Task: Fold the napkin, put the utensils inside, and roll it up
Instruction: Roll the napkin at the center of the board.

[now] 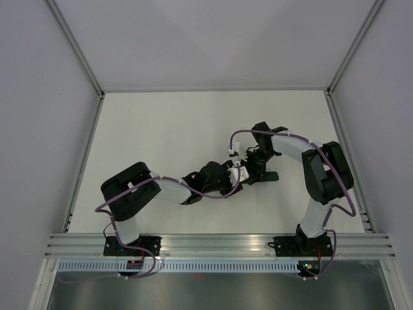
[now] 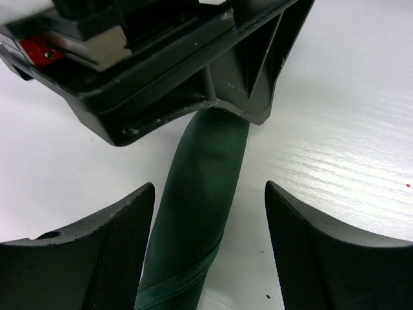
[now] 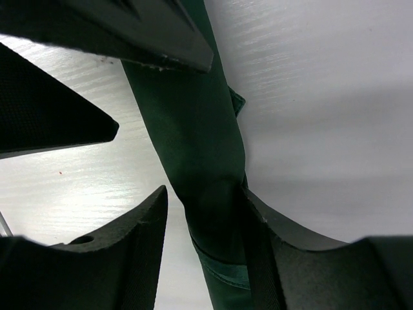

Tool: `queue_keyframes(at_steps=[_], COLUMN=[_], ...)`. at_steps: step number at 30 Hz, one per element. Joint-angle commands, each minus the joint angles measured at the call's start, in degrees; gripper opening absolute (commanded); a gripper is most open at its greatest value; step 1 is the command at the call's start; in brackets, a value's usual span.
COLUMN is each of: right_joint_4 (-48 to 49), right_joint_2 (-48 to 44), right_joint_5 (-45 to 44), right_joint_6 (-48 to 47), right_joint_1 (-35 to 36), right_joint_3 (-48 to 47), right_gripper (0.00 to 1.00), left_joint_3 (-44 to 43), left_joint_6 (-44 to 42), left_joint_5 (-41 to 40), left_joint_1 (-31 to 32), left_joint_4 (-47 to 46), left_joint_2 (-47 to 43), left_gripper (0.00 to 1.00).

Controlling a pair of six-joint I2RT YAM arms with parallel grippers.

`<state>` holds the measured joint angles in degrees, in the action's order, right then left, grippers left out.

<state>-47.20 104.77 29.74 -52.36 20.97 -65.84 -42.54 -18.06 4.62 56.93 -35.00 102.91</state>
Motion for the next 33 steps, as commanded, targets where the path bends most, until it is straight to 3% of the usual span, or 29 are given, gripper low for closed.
queue_keyframes(at_steps=[1, 33], right_joint_4=[2.81, 9.58], right_joint_2=[0.44, 7.55], right_joint_5=[-2.05, -10.31], right_joint_6=[2.69, 15.97], right_joint_1=[-0.58, -2.87], right_joint_3=[-1.39, -12.82], right_gripper=[0.56, 0.60], left_joint_3=[-0.43, -3.33], left_joint_6=[0.66, 14.10], left_joint_5=[2.06, 5.22], left_joint_1=[-0.59, -1.91], left_joint_4=[0.20, 0.90], left_joint_2=[-0.52, 1.94], left_gripper=[0.73, 0.69])
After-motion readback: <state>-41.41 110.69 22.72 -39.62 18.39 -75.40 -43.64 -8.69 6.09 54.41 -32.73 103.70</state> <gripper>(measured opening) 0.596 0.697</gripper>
